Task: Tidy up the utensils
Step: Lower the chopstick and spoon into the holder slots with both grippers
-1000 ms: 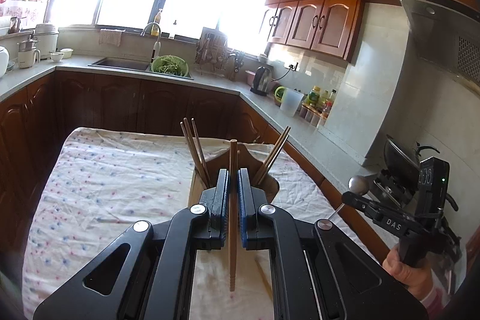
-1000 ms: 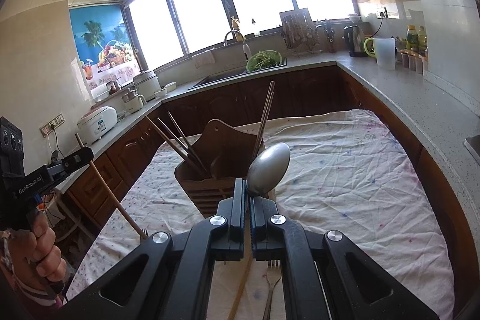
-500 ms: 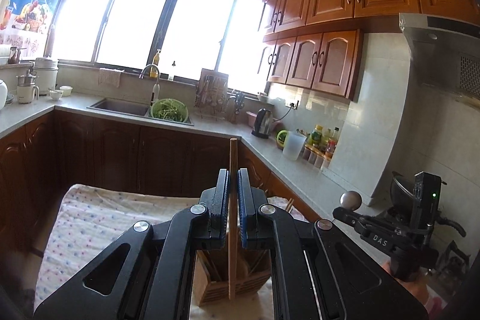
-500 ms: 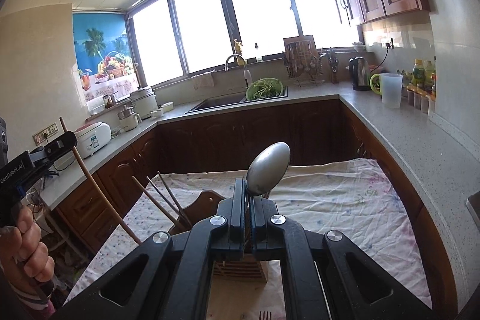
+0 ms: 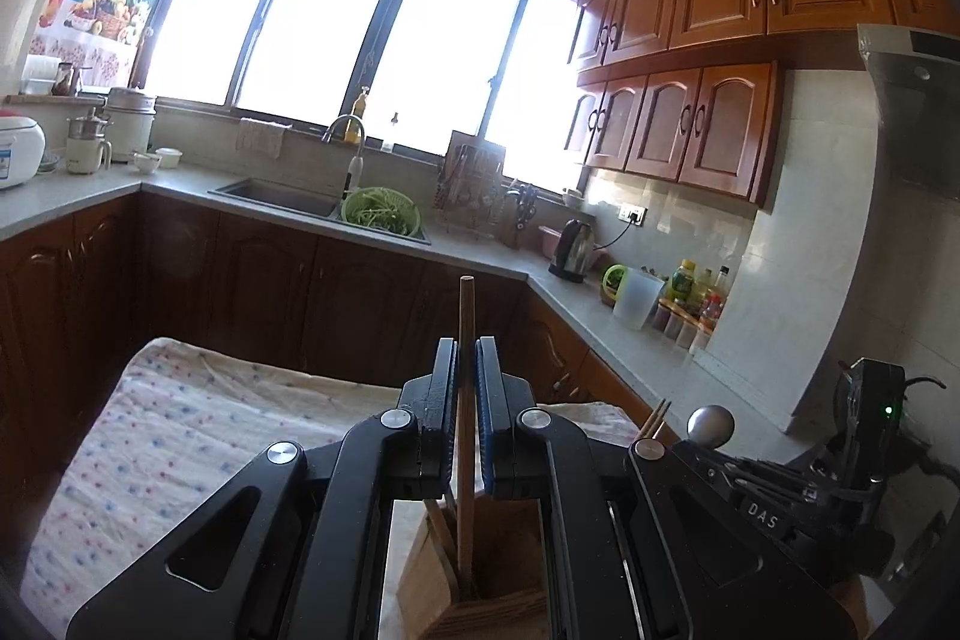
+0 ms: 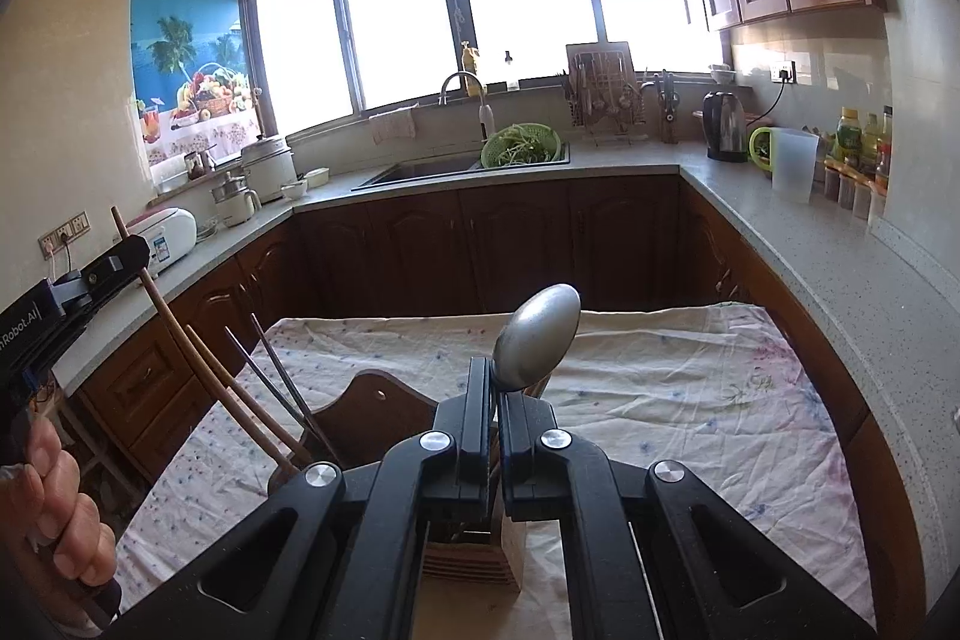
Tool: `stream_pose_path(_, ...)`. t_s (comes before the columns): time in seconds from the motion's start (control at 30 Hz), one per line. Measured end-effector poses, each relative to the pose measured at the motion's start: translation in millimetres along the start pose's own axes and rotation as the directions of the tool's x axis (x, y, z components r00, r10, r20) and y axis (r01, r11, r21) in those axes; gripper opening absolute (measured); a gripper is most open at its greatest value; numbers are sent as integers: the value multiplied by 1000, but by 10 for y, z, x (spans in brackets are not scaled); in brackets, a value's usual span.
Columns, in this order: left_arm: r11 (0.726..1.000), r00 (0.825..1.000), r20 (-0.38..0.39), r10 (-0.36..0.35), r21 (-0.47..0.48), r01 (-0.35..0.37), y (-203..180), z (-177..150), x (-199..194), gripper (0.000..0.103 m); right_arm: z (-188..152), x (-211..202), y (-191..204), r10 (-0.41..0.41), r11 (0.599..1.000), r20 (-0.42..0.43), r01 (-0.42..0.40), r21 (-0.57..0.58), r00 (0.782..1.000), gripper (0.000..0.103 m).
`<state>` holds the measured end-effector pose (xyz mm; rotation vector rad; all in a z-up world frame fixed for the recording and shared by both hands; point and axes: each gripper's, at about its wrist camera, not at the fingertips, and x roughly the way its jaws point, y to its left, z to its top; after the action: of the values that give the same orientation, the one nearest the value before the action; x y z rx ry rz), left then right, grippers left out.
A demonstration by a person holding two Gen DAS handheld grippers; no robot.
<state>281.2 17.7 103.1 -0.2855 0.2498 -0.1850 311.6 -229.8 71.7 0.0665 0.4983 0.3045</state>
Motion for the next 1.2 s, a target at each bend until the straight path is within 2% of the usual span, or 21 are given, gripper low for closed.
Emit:
stream_pose_path(0.2, 1000, 997, -71, 7, -30, -9, 53, -288, 138, 5, -203, 179, -12, 11, 1000, -52, -10, 17, 999, 2)
stream_pose_path(0.43, 1000, 993, -119, 14, -18, -17, 22, -415, 220, 5, -304, 295, -6, 25, 999, -92, -21, 39, 995, 2)
stream_pose_path(0.7, 999, 990, -134, 35, -8, -36, 29, -424, 246, 6, -374, 430, -55, 48, 997, -124, -40, 64, 991, 3)
stream_pose_path(1.2, 998, 987, -150, 54, 20, -51, -14, -416, 278, 7, -392, 439, -39, 58, 996, -119, -49, 72, 991, 2)
